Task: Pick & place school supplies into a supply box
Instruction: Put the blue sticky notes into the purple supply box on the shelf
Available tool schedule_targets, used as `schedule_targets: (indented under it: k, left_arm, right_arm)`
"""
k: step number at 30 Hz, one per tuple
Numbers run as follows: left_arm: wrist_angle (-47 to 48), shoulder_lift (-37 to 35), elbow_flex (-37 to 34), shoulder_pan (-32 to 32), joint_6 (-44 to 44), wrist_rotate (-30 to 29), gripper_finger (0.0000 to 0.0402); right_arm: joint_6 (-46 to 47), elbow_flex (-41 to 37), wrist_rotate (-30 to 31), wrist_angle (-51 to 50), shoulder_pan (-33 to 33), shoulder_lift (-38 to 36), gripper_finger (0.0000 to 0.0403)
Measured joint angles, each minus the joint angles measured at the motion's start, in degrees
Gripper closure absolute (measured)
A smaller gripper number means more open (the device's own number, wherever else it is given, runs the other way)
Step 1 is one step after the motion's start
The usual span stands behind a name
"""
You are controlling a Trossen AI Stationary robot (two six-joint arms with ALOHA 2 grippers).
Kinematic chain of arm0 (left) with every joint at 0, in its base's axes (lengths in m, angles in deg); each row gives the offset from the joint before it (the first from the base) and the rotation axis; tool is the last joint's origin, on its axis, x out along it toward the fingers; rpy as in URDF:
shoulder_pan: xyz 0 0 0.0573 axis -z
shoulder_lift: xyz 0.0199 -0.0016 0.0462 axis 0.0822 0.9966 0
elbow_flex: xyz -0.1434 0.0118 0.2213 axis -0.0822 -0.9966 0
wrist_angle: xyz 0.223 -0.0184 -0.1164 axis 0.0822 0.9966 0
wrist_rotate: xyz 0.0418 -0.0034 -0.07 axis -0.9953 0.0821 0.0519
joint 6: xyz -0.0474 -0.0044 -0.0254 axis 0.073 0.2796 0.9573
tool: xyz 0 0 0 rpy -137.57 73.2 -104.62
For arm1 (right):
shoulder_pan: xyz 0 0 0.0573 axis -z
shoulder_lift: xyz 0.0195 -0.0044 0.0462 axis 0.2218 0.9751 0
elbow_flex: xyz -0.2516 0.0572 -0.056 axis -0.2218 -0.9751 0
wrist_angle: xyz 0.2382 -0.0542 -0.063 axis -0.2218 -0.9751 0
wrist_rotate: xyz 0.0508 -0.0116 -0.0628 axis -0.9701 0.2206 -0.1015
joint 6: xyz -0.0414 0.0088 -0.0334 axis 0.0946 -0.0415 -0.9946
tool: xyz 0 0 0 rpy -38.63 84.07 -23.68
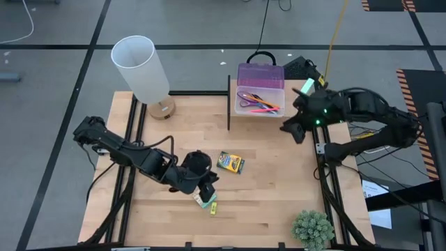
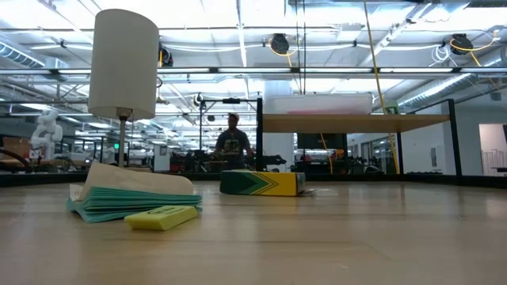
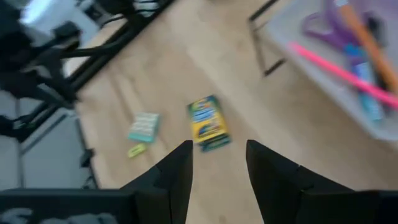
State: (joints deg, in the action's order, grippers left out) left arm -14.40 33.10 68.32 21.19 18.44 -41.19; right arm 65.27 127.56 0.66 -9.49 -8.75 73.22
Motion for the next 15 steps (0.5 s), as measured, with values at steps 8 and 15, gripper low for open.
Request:
schedule_targets:
  k: [8,15]
  left_arm:
    - [2.18,2.61,-0.01,4.04,7.17,4.21,0.0302]
    - [2.67,6.84,-0.11,7.74,13.24,7.73,0.0252]
  right_arm:
    - [7.72,0.0,6.44,6.8,-14.82,2.34,0.0259]
    - [10.67,0.0,7.45,13.28,-23.51,6.01,0.0259]
